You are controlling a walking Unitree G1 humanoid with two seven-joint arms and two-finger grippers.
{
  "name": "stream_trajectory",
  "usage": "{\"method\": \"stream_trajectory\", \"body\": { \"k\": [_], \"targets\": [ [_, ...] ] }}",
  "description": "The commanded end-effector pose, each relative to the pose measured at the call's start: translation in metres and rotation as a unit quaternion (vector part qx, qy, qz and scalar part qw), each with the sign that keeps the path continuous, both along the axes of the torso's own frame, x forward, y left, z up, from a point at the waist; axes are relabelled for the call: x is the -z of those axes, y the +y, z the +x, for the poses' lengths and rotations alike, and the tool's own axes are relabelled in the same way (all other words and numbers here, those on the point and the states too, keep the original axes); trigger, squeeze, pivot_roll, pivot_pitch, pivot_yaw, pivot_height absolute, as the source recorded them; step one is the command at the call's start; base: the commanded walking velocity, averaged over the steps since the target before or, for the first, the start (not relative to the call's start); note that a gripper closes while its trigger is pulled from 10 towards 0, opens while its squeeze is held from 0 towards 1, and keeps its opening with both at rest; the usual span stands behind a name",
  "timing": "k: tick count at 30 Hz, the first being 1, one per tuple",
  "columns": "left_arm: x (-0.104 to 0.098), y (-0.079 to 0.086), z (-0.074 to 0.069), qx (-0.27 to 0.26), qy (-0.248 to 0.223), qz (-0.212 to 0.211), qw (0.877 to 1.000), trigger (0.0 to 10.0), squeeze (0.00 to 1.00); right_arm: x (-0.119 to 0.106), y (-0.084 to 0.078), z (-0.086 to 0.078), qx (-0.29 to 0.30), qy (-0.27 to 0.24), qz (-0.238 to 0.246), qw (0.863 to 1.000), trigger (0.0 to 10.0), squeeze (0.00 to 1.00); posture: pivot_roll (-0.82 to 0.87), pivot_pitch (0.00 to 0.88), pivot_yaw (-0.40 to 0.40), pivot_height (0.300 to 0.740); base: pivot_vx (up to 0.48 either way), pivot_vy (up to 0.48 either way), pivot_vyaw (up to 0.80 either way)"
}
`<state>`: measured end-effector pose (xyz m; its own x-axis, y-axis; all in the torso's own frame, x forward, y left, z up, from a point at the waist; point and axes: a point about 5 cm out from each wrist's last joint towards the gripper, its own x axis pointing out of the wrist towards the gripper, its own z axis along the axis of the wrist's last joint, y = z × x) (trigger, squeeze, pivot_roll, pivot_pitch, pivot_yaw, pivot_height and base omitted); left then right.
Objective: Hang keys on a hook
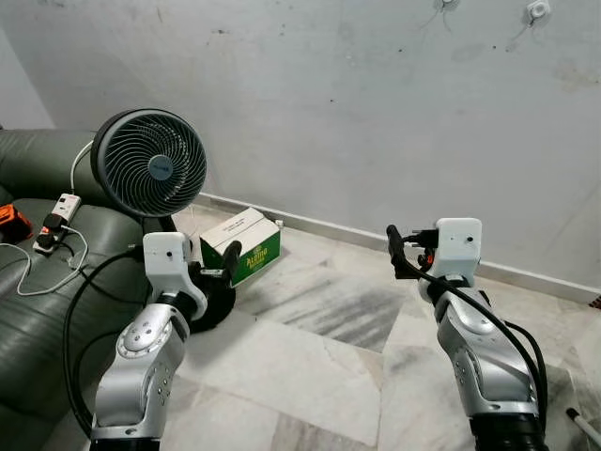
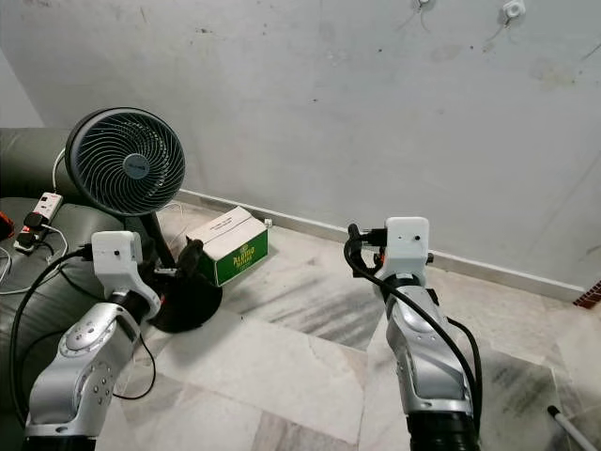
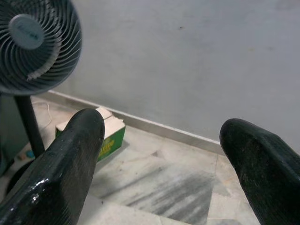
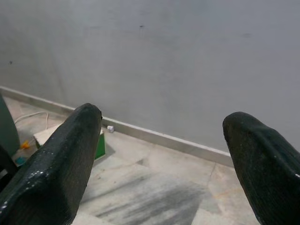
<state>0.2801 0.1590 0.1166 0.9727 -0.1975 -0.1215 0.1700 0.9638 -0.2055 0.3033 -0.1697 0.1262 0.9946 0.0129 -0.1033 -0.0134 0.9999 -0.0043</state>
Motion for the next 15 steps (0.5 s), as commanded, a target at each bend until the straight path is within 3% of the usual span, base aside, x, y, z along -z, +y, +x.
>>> {"method": "stream_trajectory", "body": {
  "k": [1,2,15],
  "targets": [
    [-0.0031,-0.0019,-0.0028,0.014,-0.004,-0.003,1.0,10.0,0.0,-0.005,0.0058,-0.001,-0.013,-0.006,0.008,1.0,10.0,0.0,0.0,0.0,0.012,0.74,0.311,0.0,-0.8],
    [-0.0032,-0.0027,-0.0035,0.017,-0.005,-0.002,1.0,10.0,0.0,-0.0047,0.006,-0.0015,-0.013,-0.006,0.009,1.0,10.0,0.0,0.0,0.0,0.012,0.74,0.311,0.0,-0.8],
    [-0.0009,-0.0054,-0.0066,0.027,0.005,-0.008,1.0,10.0,0.0,-0.0034,0.0083,-0.0042,-0.02,-0.005,0.014,1.0,10.0,0.0,0.0,0.0,0.013,0.74,0.359,0.0,0.0]
  ]
}}
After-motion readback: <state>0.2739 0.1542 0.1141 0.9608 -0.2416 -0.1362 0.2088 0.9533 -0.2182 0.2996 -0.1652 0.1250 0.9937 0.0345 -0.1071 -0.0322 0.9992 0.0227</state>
